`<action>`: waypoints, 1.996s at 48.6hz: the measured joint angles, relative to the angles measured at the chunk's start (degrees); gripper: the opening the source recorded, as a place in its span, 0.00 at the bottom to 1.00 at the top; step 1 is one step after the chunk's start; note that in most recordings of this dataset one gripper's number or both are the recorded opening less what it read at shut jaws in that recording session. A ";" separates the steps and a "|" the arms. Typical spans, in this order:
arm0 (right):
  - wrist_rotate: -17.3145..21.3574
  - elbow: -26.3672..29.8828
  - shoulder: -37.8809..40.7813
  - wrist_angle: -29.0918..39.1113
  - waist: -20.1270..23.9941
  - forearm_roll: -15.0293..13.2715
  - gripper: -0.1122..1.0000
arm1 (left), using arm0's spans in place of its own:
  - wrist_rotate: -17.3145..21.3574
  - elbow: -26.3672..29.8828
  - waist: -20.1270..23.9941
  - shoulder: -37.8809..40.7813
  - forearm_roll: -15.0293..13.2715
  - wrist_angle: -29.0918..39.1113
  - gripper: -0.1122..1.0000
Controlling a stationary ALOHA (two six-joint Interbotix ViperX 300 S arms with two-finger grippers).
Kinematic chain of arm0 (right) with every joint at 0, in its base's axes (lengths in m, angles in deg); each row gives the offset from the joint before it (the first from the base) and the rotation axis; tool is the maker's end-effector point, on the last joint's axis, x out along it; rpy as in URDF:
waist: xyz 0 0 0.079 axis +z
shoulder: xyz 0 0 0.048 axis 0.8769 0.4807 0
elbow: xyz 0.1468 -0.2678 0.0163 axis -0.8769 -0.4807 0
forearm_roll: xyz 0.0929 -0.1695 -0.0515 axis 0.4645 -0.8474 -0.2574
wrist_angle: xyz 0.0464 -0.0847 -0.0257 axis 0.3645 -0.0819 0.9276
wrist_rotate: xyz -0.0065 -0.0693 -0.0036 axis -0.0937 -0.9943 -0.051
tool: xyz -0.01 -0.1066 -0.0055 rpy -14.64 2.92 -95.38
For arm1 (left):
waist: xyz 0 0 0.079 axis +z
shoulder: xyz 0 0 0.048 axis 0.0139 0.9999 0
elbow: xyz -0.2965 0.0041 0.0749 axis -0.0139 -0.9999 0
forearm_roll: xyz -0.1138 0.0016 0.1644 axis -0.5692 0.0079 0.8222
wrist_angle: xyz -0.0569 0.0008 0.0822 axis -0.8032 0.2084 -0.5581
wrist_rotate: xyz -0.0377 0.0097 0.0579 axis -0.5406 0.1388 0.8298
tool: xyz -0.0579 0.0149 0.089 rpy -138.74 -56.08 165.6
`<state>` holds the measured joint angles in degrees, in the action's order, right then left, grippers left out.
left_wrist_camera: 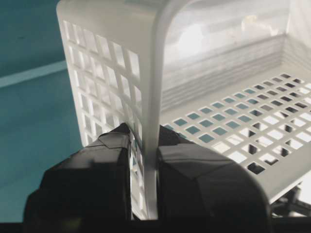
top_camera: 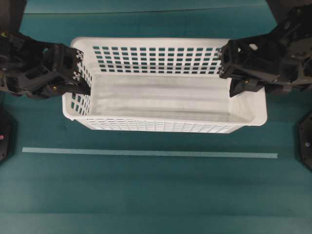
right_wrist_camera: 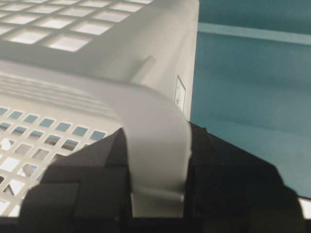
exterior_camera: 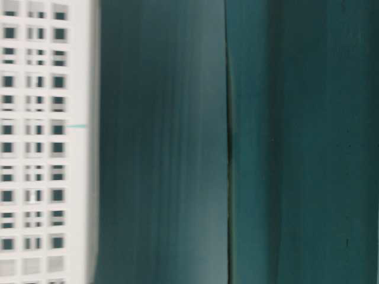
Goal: Lift the white basket with both hands.
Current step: 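Lift the basket upward with both grippers holding its end rims, then hold the basket raised with both grippers, then lower the basket back onto the table with both grippers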
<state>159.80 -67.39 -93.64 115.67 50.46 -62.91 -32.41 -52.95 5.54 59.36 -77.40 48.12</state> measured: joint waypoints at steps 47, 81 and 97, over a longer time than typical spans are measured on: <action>0.09 14.33 0.09 4.39 0.00 -0.44 0.26 | 0.18 11.60 0.26 -1.58 0.09 2.20 0.14; 0.09 14.33 0.09 4.39 0.00 -0.44 0.26 | 0.26 11.69 0.26 -1.58 0.09 2.20 0.14; -0.18 8.61 -0.09 1.58 0.18 -0.53 0.26 | 0.26 7.91 0.00 -1.58 0.09 2.20 0.14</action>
<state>159.62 -58.78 -93.73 117.25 50.64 -63.44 -32.15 -45.04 5.54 57.78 -77.31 50.32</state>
